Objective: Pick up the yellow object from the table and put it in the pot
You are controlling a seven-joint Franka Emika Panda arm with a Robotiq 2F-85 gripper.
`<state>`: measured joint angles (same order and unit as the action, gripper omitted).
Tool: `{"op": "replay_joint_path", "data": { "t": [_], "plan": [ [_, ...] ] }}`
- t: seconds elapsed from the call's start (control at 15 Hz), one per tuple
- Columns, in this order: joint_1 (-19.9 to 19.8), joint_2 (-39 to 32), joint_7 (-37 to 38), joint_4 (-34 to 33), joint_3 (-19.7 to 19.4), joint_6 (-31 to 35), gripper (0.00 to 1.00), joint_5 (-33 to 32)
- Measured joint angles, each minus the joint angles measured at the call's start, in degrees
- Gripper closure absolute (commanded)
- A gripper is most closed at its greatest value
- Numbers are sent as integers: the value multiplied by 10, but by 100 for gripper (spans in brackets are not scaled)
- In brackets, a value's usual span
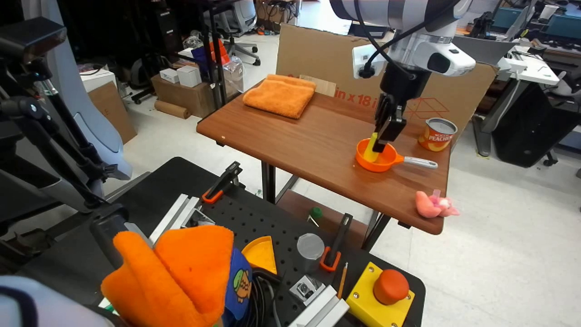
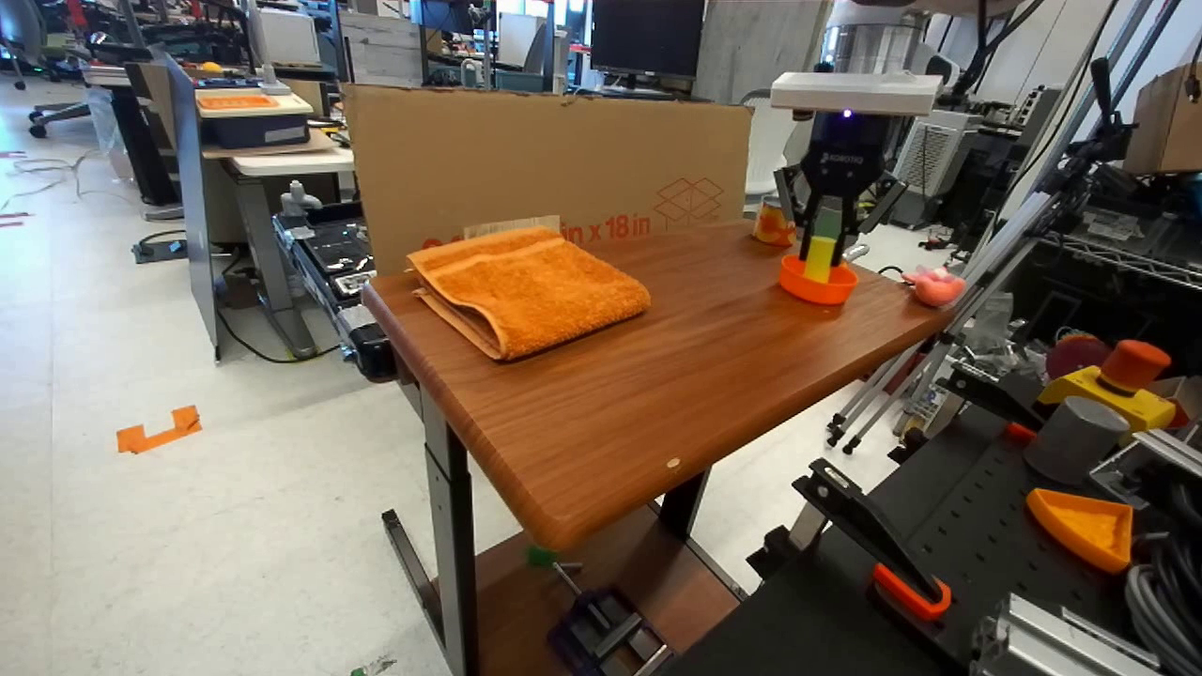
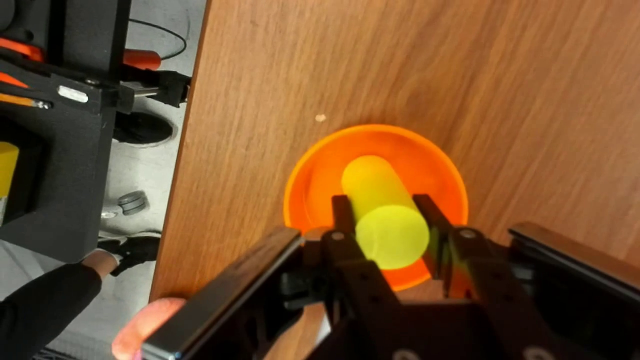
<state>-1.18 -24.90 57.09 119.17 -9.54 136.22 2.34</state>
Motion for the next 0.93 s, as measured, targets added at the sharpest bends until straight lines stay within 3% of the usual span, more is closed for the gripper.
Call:
{"op": "replay_joint_path", "data": {
  "t": [0.07,0.4,0.67,0.93],
  "plan": [
    [5,0,2,0,-2,0,32,-10],
    [29,2,7,12,-4,1,1,-32],
    [39,36,-10,47,4,1,0,-32],
    [38,139,-75,118,22,-1,0,-15]
  ]
}}
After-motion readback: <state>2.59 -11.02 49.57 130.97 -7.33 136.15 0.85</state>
